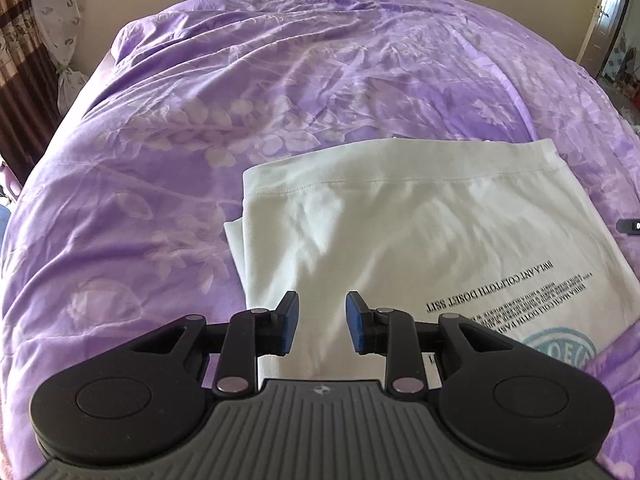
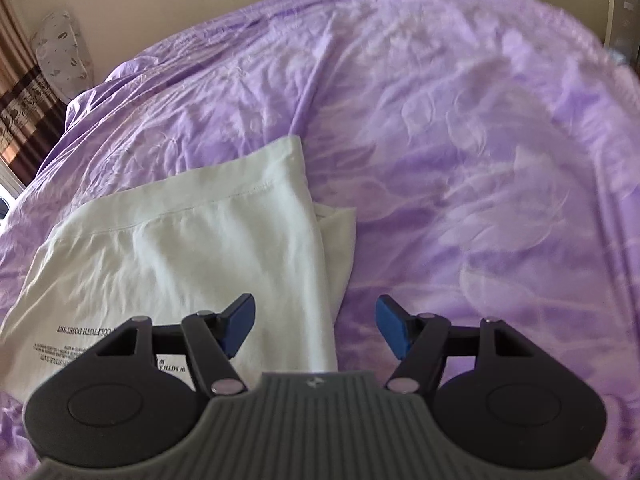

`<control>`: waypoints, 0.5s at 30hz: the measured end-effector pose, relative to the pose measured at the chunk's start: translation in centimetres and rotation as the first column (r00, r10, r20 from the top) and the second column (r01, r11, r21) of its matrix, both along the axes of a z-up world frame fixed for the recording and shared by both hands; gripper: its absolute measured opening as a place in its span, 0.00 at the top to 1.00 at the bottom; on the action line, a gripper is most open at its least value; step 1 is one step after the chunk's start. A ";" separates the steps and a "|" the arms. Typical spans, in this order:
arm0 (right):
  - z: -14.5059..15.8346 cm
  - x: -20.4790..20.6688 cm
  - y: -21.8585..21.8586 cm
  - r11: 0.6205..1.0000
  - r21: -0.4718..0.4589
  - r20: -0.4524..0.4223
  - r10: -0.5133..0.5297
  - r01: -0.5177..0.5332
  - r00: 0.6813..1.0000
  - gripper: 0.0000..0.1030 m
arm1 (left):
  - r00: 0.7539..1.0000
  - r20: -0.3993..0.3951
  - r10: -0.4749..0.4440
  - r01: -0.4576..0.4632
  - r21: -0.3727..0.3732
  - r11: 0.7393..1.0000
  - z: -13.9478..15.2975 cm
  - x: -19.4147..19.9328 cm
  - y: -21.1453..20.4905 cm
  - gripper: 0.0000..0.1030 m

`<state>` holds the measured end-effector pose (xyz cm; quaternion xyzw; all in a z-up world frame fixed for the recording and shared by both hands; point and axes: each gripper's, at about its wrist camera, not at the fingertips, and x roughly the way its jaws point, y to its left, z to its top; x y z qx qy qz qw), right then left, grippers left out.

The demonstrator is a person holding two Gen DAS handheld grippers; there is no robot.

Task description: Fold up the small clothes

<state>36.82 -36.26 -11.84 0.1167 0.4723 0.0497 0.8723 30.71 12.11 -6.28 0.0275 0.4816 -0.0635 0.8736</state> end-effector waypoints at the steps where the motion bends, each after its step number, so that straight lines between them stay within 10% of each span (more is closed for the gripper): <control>1: -0.4 0.4 -0.2 1.000 0.016 -0.011 -0.003 0.003 1.000 0.38 | 1.000 -0.001 0.002 -0.002 -0.004 1.000 -0.3 0.3 0.0 0.67; 15: -7.5 3.1 -2.0 0.947 0.300 -0.145 -0.070 0.112 0.987 0.38 | 1.000 -0.024 0.006 -0.006 0.009 1.000 -1.7 1.8 0.2 0.67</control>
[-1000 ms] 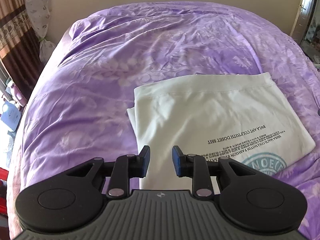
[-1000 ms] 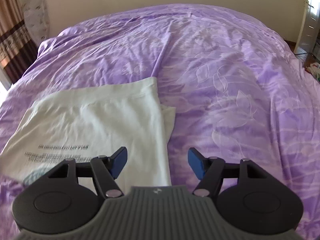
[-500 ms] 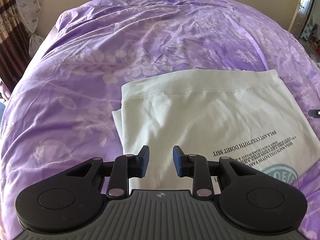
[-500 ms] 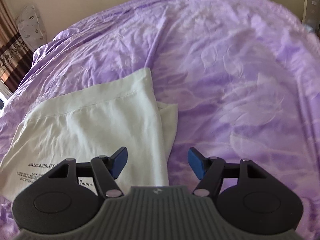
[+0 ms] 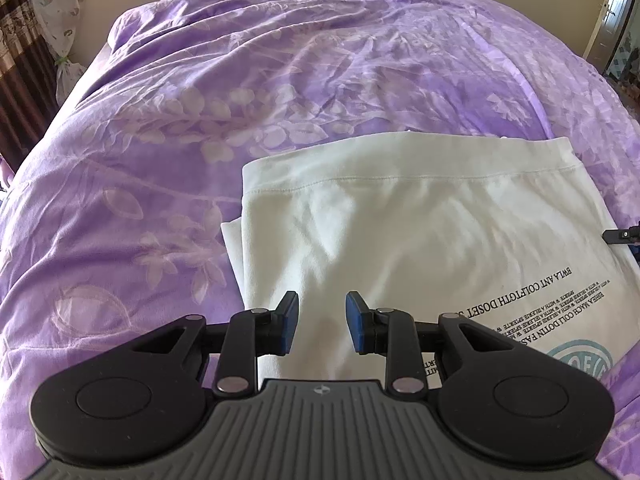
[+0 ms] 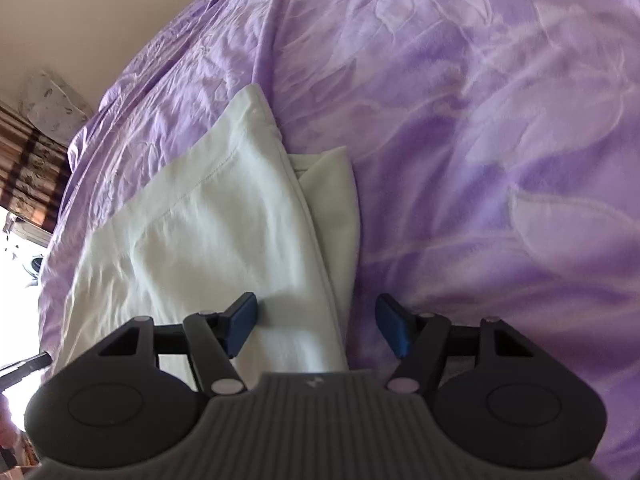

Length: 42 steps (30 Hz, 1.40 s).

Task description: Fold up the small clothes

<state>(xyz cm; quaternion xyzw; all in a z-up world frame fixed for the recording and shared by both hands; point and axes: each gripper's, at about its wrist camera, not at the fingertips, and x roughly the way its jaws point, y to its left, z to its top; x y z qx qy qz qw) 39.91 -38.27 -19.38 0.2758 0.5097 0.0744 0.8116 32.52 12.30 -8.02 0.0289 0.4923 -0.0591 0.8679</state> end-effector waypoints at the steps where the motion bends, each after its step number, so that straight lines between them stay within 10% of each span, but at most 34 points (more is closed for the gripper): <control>1: -0.1 0.1 0.1 1.000 -0.003 0.001 0.007 -0.007 1.000 0.40 | 1.000 0.004 -0.002 0.002 0.002 1.000 0.0 0.0 0.0 0.67; 6: 0.1 0.2 -0.1 0.999 0.041 -0.003 0.005 -0.005 1.000 0.71 | 1.000 0.011 0.011 -0.011 -0.012 1.000 0.2 -0.3 0.2 0.67; 21: -0.6 2.3 -1.3 0.989 0.140 -0.041 -0.051 0.056 0.998 0.54 | 1.000 0.000 0.023 -0.023 -0.062 0.998 -1.2 0.1 0.0 0.65; 26: -0.1 2.3 -1.2 0.993 0.116 -0.021 -0.021 0.024 1.000 0.88 | 1.000 0.008 0.017 -0.016 -0.045 0.999 -0.8 -0.1 0.0 0.65; 42: 15.0 1.3 12.6 0.980 -0.090 0.185 0.191 -0.177 0.964 0.95 | 0.993 0.117 0.032 -0.021 -0.093 0.995 3.8 -4.1 3.0 0.65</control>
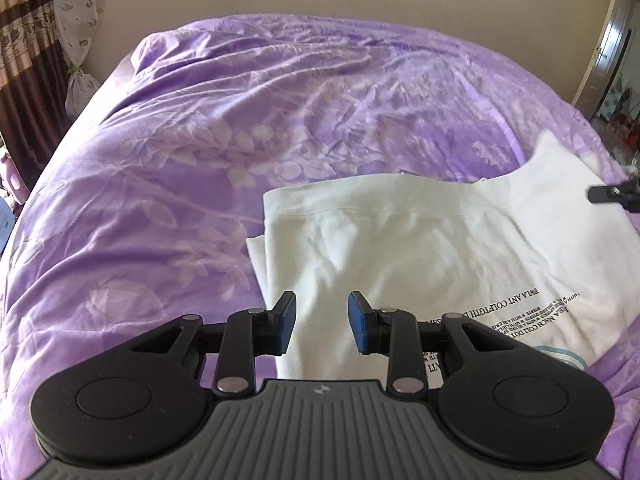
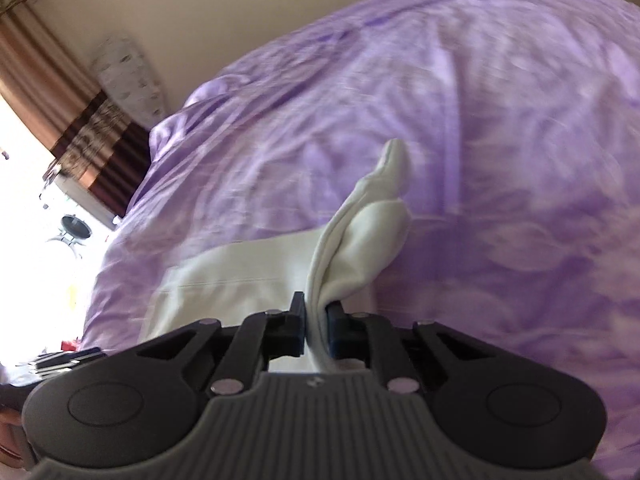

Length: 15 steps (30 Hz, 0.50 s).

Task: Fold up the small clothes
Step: 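Grasp the bundle corner with the right gripper and flip it over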

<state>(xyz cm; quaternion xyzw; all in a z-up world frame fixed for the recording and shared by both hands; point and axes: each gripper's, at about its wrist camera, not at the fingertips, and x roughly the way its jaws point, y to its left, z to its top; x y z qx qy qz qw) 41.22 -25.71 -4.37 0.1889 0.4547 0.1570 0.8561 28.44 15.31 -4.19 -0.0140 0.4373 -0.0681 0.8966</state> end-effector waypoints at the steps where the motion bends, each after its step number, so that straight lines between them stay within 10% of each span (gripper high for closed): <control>1: 0.5 0.0 1.1 1.000 -0.004 0.004 0.009 -0.009 1.000 0.95 | 1.000 0.005 0.001 -0.001 -0.003 1.000 0.2 -0.3 0.4 0.65; 7: 1.4 1.1 10.0 0.997 -0.010 -0.002 0.078 -0.078 0.997 0.95 | 1.000 0.015 0.026 -0.025 -0.027 0.999 0.3 -1.3 2.8 0.65; 15: -5.3 1.9 19.9 0.987 -0.057 -0.137 0.140 -0.149 0.981 0.95 | 0.999 -0.013 0.030 -0.030 -0.047 0.998 -1.4 -1.2 4.6 0.65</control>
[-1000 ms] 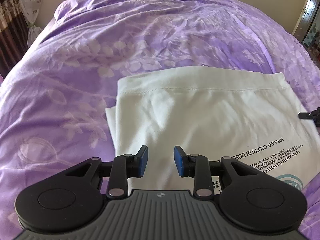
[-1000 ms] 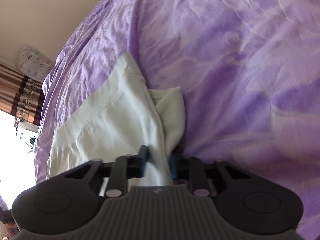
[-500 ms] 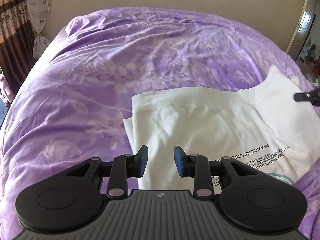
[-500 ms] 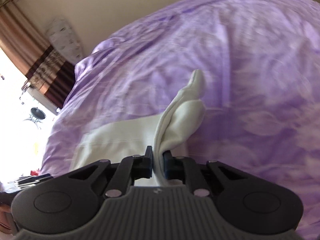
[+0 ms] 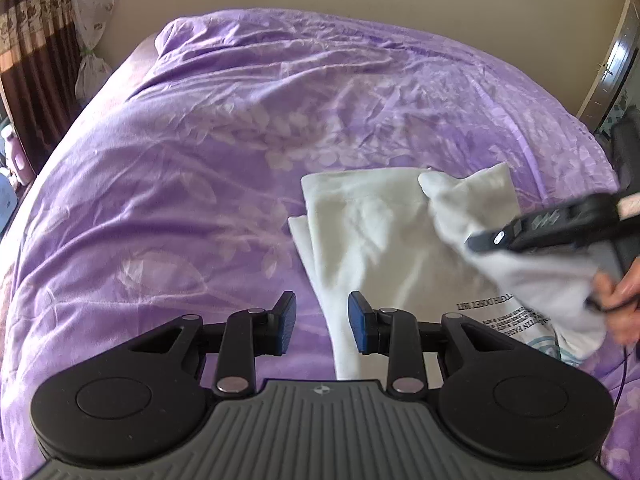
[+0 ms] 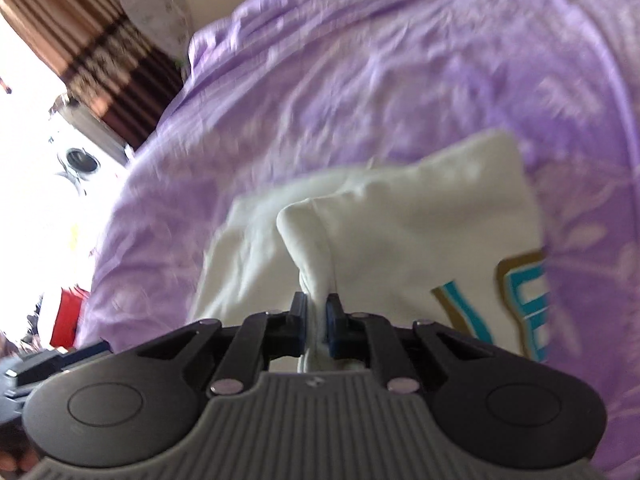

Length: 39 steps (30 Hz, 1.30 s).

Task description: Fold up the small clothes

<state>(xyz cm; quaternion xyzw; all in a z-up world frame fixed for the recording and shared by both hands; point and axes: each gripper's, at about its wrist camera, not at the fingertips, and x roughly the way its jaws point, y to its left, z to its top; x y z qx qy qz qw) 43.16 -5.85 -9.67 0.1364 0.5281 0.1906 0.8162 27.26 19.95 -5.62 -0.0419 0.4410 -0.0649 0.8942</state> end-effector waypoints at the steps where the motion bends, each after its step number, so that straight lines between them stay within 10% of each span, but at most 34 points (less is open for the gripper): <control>1: -1.0 -0.1 1.0 1.000 -0.014 -0.019 0.011 -0.011 1.000 0.95 | 1.000 -0.006 0.002 -0.002 -0.008 1.000 -0.3 0.2 0.1 0.65; 11: -4.5 -0.1 4.2 0.986 -0.141 -0.066 0.082 -0.090 0.994 0.96 | 1.000 -0.010 -0.009 0.008 -0.080 0.997 -2.2 1.2 0.3 0.65; 29: 5.1 -1.2 5.6 0.975 0.221 0.126 -0.013 -0.015 0.992 0.96 | 0.997 0.002 0.080 -0.078 -0.204 0.976 -2.3 1.7 3.5 0.65; 39: -3.8 -1.9 11.4 0.992 0.093 -0.061 0.093 -0.087 0.994 0.91 | 0.994 -0.048 0.094 -0.102 -0.242 0.965 -3.6 1.3 4.8 0.65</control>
